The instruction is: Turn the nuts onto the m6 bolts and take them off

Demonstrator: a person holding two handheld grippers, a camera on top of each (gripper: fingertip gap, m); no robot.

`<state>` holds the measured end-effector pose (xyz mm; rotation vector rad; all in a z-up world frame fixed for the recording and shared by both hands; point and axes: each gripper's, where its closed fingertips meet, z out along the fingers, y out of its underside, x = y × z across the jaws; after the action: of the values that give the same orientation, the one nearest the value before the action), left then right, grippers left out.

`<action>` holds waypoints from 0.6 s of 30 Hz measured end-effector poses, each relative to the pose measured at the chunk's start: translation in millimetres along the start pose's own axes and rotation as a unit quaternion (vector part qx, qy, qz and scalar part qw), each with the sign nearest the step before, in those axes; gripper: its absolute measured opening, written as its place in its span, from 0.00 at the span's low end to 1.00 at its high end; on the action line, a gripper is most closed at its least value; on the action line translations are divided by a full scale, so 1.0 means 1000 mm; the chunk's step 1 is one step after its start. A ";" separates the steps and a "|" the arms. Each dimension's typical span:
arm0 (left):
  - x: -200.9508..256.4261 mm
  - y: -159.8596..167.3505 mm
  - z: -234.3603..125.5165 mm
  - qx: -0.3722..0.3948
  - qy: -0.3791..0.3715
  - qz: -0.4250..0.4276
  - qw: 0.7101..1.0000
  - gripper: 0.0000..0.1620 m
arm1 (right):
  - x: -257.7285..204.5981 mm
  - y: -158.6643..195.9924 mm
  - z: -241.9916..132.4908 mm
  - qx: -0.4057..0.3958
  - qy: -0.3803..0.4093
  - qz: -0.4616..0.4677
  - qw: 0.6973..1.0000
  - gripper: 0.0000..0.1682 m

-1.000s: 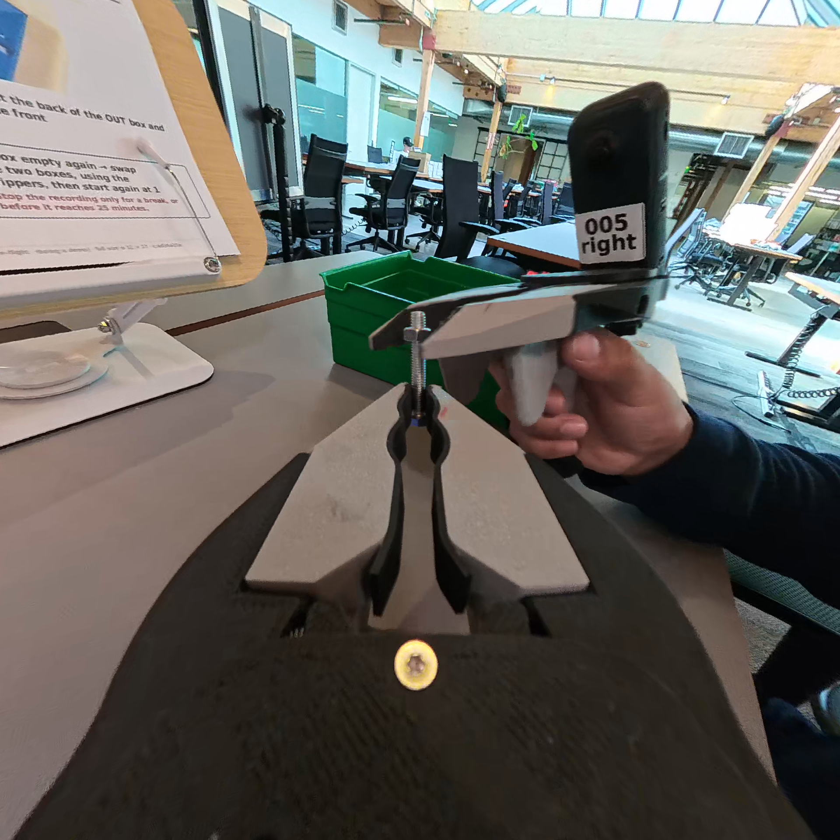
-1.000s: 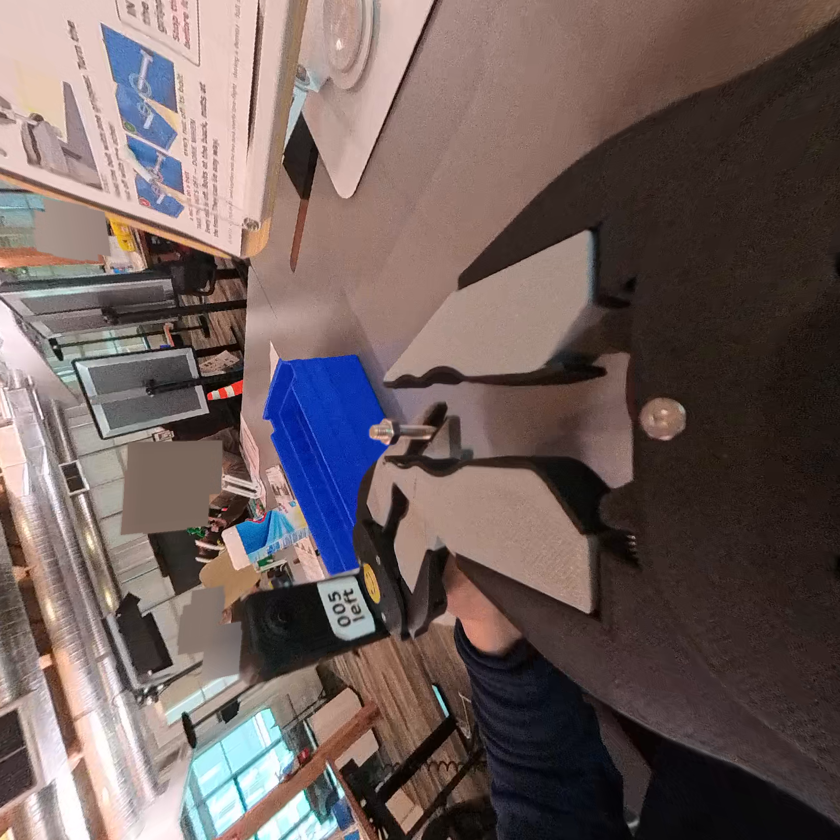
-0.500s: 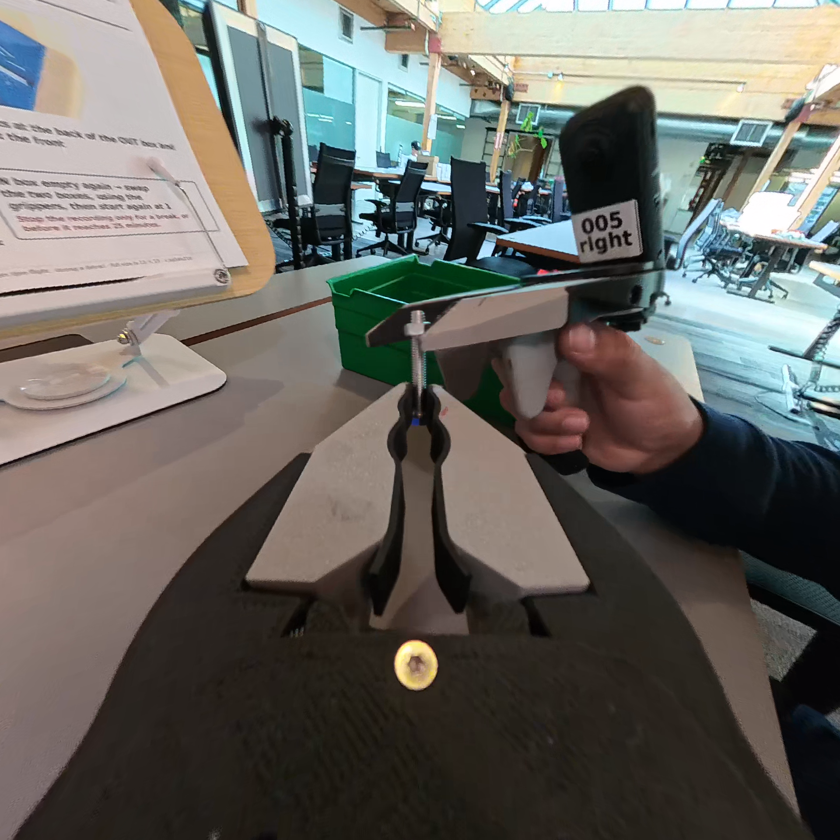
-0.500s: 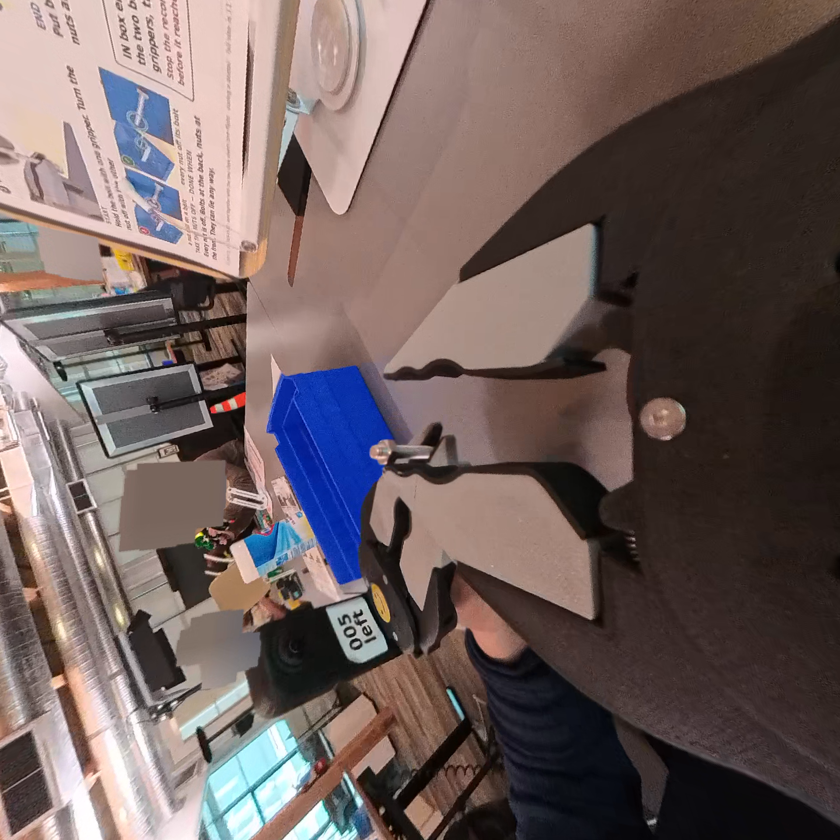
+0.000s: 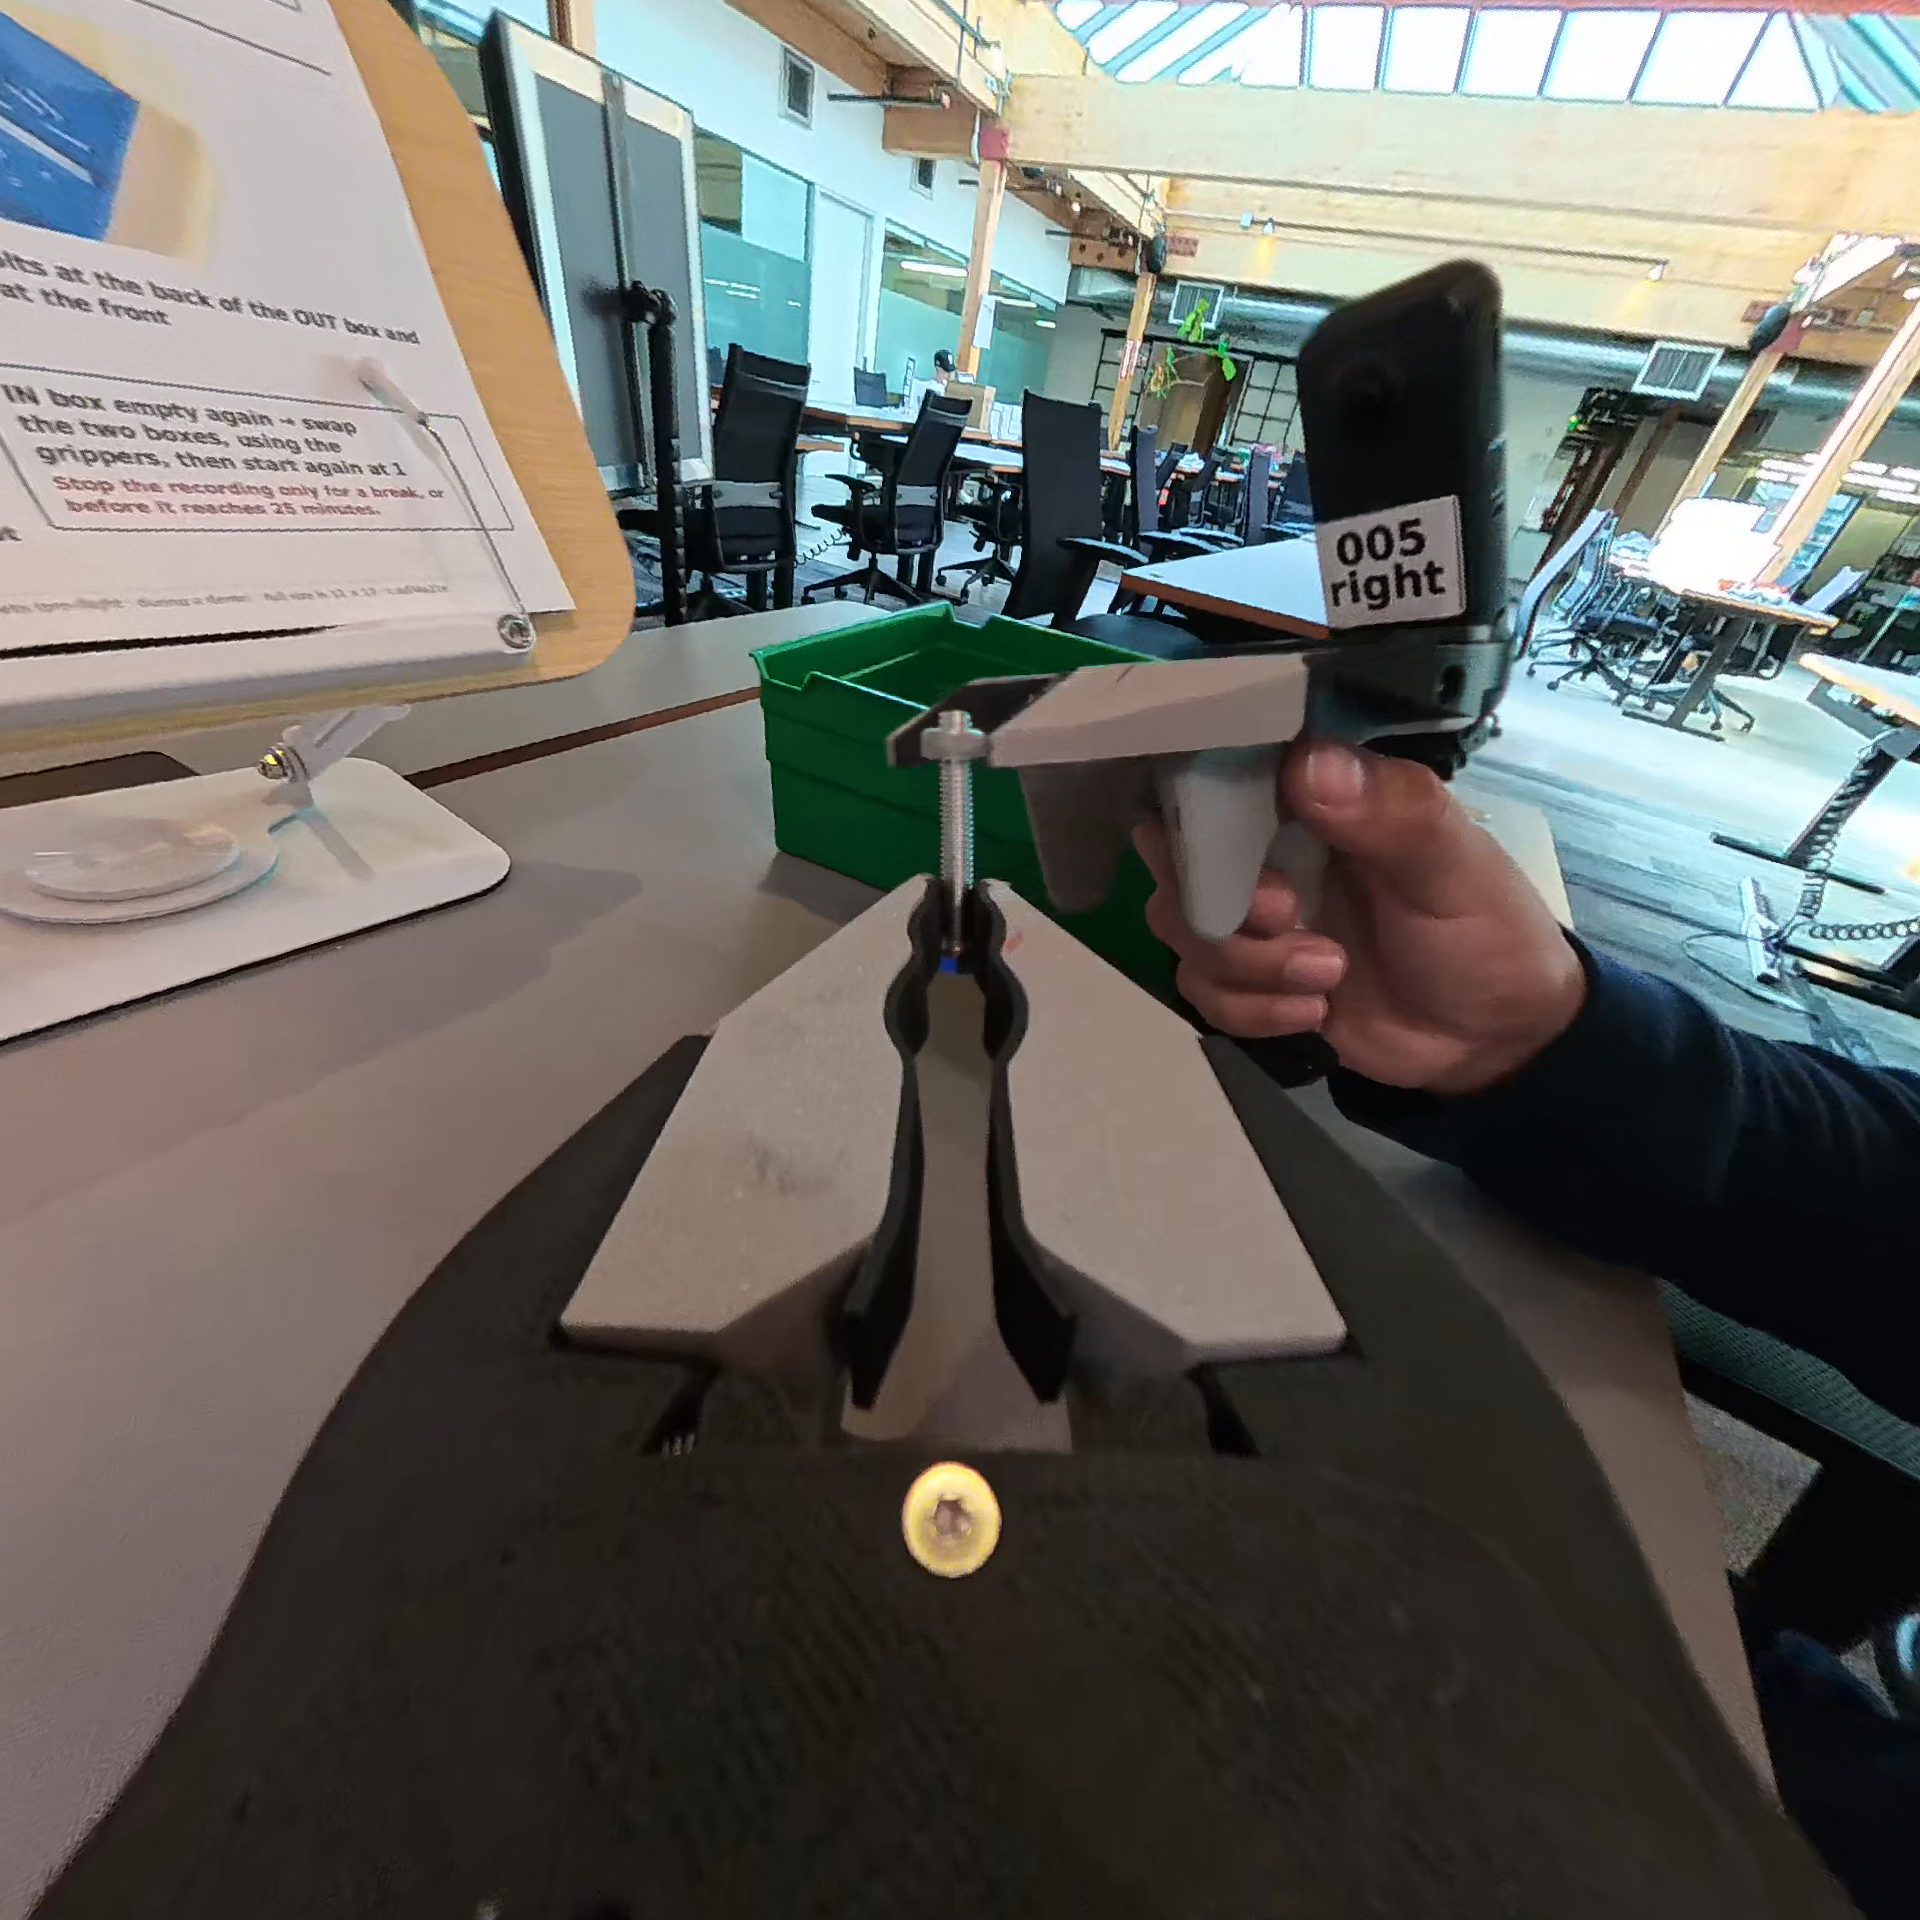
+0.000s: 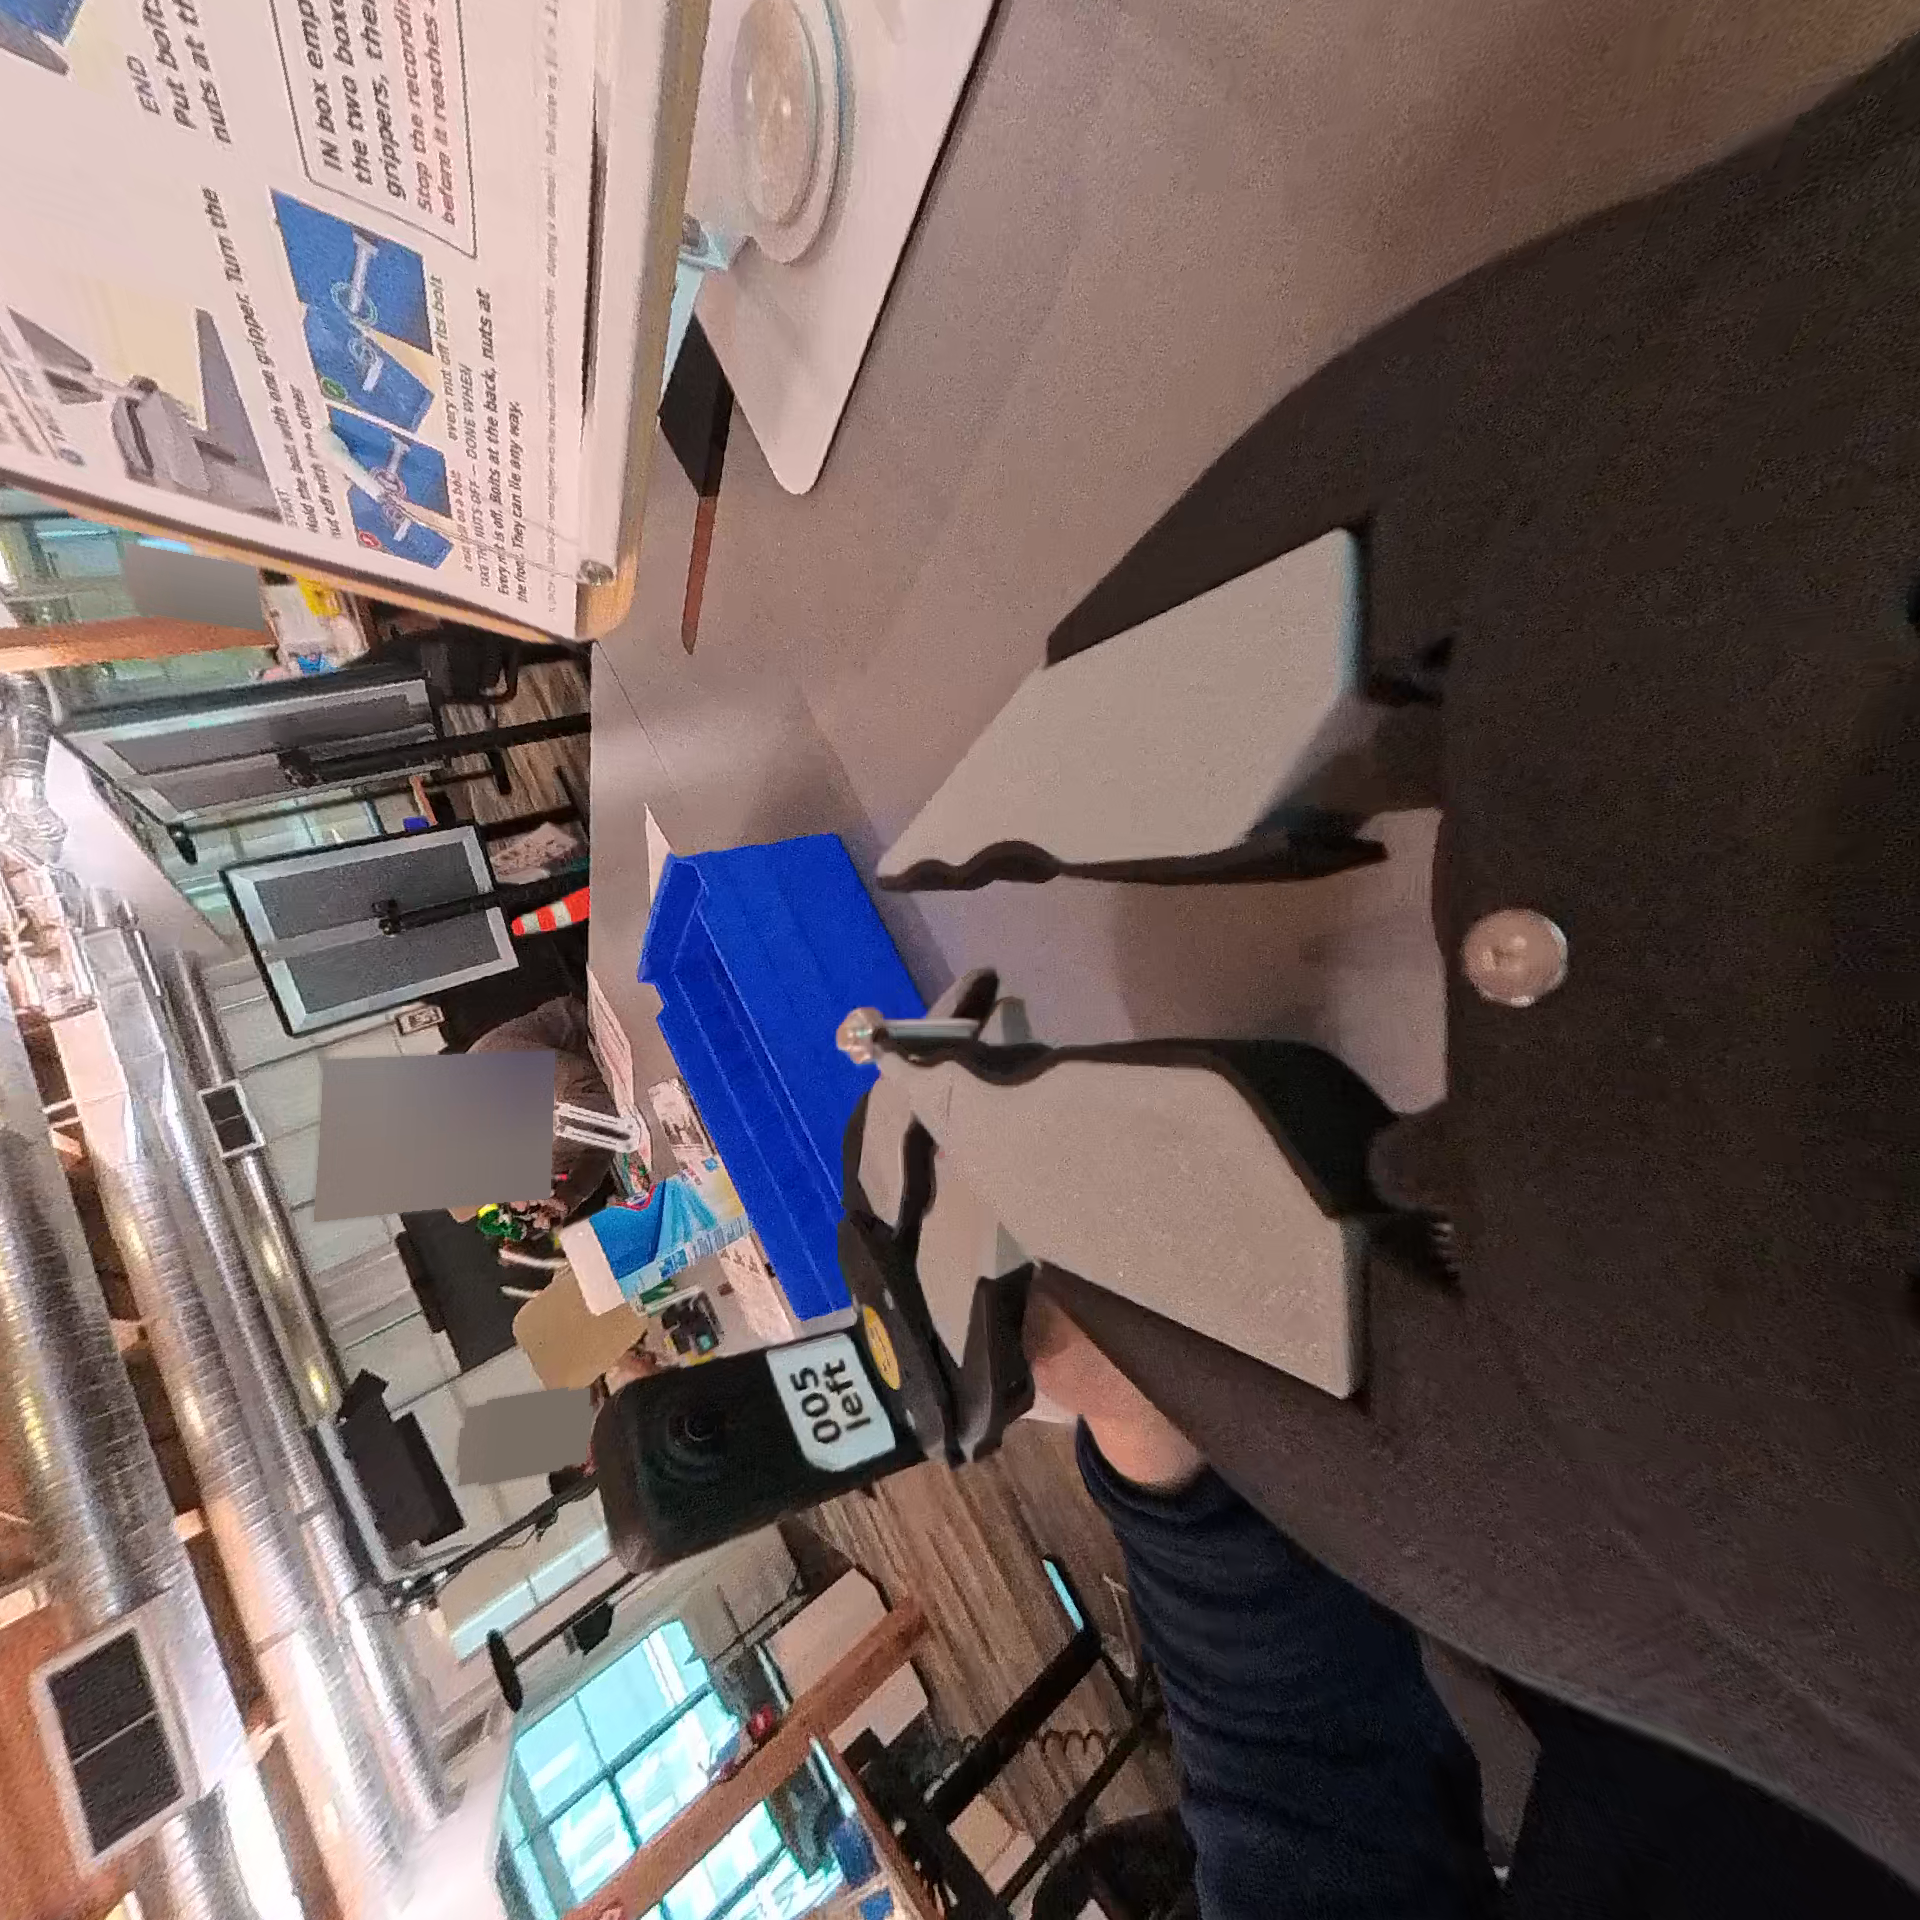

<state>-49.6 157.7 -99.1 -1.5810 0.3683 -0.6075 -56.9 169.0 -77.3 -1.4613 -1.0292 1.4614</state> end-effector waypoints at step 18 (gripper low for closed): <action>-0.009 -0.004 -0.004 0.011 -0.006 -0.019 1.000 0.02 | 0.007 -0.006 -0.006 0.012 0.019 -0.006 1.000 0.12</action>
<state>-59.5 159.5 -96.0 -1.5728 0.3213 -0.6283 -51.3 177.4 -73.9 -1.4580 -0.9919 1.4273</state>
